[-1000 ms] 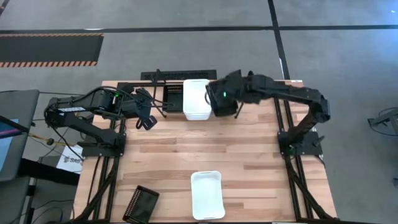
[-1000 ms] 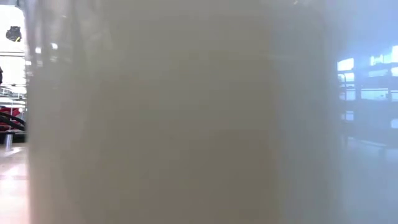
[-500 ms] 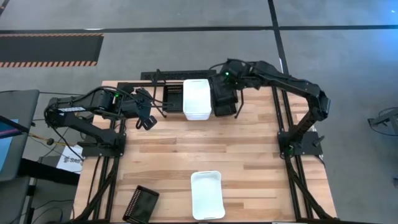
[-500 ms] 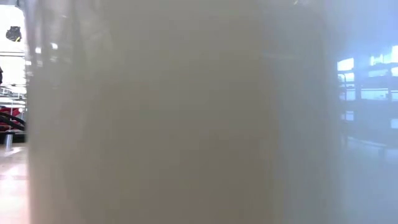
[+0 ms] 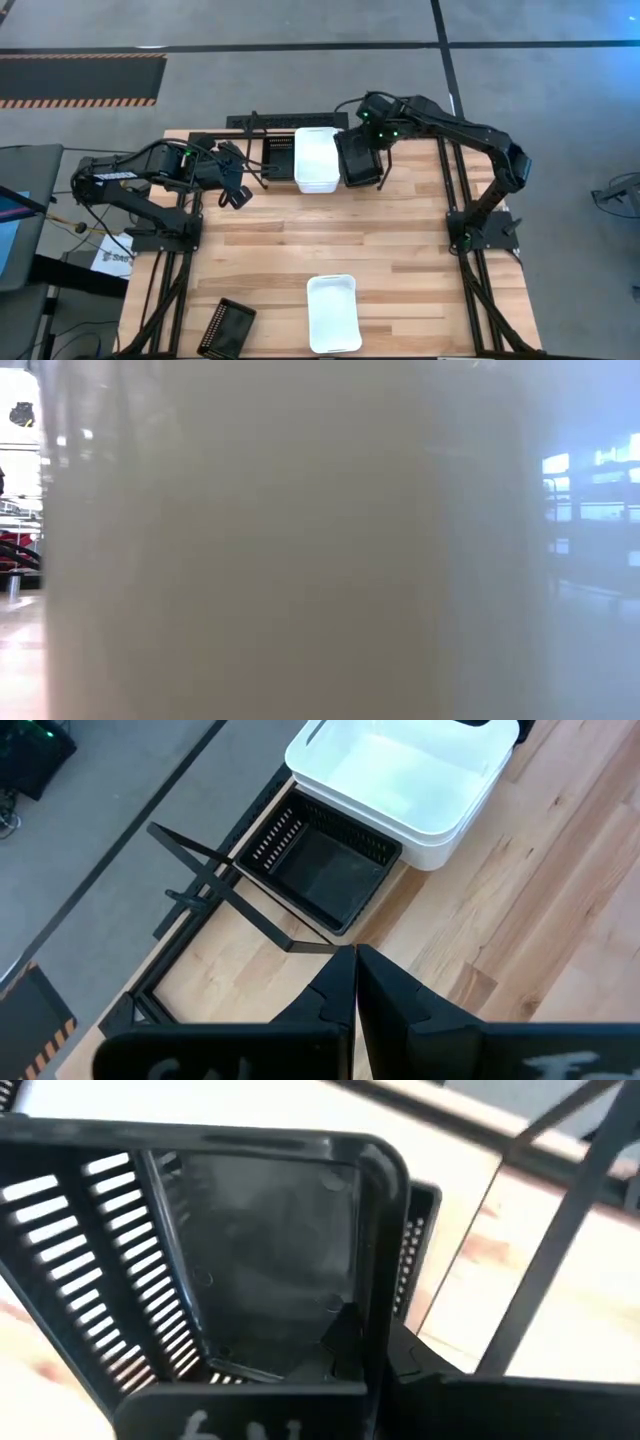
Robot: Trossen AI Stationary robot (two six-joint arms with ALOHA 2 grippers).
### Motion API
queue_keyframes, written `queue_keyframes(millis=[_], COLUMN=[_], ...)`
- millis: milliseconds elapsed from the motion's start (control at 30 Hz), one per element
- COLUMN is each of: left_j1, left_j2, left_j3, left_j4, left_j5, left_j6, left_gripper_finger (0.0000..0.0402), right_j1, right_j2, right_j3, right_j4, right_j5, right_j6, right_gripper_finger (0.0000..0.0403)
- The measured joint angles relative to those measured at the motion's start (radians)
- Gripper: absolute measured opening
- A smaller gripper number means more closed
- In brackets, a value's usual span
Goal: Stack baskets on shelf by color
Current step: Stack the black bin on top of the right black bin on the shelf
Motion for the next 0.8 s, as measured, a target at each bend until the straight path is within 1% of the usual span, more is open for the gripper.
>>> queue_keyframes(millis=[233,533,700,800], left_j1=[0.0,0.0,0.0,0.0], left_j2=[0.0,0.0,0.0,0.0], left_j3=[0.0,0.0,0.0,0.0], left_j4=[0.0,0.0,0.0,0.0], left_j5=[0.0,0.001,0.001,0.001], left_j6=[0.0,0.0,-0.001,-0.001], left_gripper_finger=[0.0,0.0,0.0,0.0], right_j1=[-0.052,-0.102,-0.125,-0.126], right_j2=[0.003,0.004,0.005,0.005], right_j3=[-0.106,-0.182,-0.226,-0.249], right_j4=[0.057,0.189,0.209,0.221], right_j5=[-0.035,-0.098,-0.132,-0.136], right_j6=[-0.003,-0.003,-0.004,-0.003], right_gripper_finger=[0.0003,0.0003,0.0003,0.0003])
